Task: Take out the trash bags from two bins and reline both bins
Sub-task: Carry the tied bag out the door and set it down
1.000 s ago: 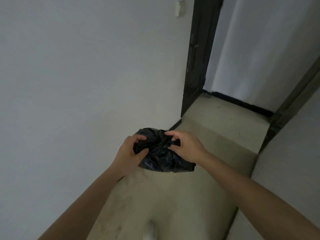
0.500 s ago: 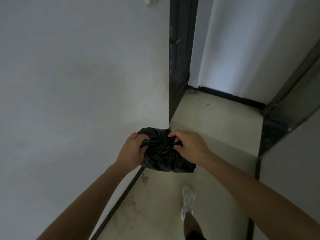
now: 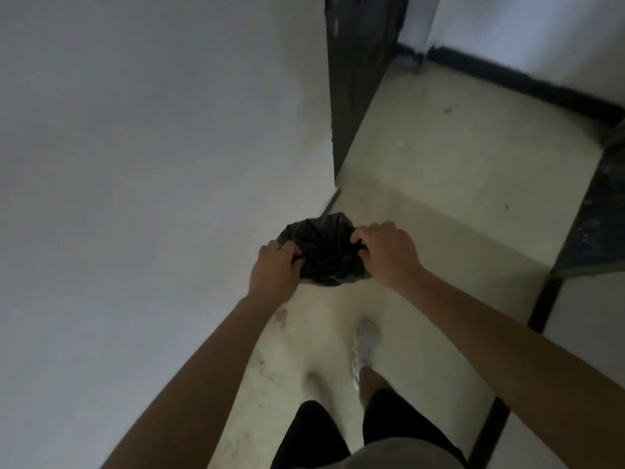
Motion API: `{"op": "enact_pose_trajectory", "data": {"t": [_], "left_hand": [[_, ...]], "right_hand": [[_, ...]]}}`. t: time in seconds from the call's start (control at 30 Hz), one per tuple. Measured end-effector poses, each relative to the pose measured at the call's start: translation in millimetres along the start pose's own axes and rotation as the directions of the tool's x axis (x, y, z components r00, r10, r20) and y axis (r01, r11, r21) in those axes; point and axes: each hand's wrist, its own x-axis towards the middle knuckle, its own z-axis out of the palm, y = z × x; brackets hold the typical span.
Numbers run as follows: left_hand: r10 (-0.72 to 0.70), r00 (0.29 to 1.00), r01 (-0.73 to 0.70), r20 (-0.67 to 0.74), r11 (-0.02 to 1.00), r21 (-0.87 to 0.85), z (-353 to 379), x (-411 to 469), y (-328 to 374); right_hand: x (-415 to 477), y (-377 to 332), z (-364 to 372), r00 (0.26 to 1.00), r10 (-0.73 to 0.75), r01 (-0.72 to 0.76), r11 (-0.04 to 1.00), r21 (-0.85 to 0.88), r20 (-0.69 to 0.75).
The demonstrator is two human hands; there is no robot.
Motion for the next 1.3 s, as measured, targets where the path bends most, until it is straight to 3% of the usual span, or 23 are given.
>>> {"op": "enact_pose_trajectory", "data": {"t": [0.17, 0.3, 0.43, 0.63, 0.8, 0.93, 1.0, 1.13, 1.2, 1.3], "left_hand": [[-0.136, 0.968, 0.183, 0.212, 0.958, -0.219, 95, 96, -35], [-0.298, 0.909, 0.394, 0.291, 0.842, -0.368, 200, 160, -73], [-0.342, 0.869, 0.479, 0.358, 0.764, -0.432, 299, 188, -111], [-0.443, 0.727, 0.686, 0.524, 0.446, -0.575, 406, 208, -154], [-0.542, 0.714, 0.663, 0.442, 0.324, -0.674, 459, 222, -181], [-0.614, 0.657, 0.668, 0.438, 0.203, -0.716, 469, 221, -205], [-0.597, 0.705, 0.653, 0.382, 0.336, -0.679, 462, 214, -206], [-0.432, 0.896, 0.443, 0.106, 0.844, -0.303, 430, 185, -202], [-0.296, 0.955, 0.296, 0.010, 0.951, -0.089, 407, 171, -199], [-0.169, 0.984, 0.172, -0.054, 0.983, 0.060, 364, 153, -184]], "right_hand": [[77, 53, 92, 0.995, 0.093, -0.090, 0.994, 0.066, -0.044], [120, 100, 210, 0.980, 0.198, -0.188, 0.957, 0.221, -0.023], [141, 134, 316, 0.950, 0.262, -0.294, 0.933, 0.207, 0.167], [153, 169, 418, 0.918, 0.186, -0.249, 0.958, 0.144, 0.350], [188, 195, 465, 0.912, 0.078, -0.154, 0.975, 0.158, 0.402], [204, 195, 478, 0.885, -0.009, -0.088, 0.978, 0.187, 0.465], [202, 188, 477, 0.886, -0.019, -0.080, 0.978, 0.194, 0.463], [183, 172, 458, 0.928, -0.004, -0.047, 0.991, 0.126, 0.373], [171, 164, 436, 0.960, -0.017, 0.009, 0.999, 0.032, 0.278], [152, 148, 385, 0.994, -0.059, 0.064, 0.997, -0.047, 0.093]]}}
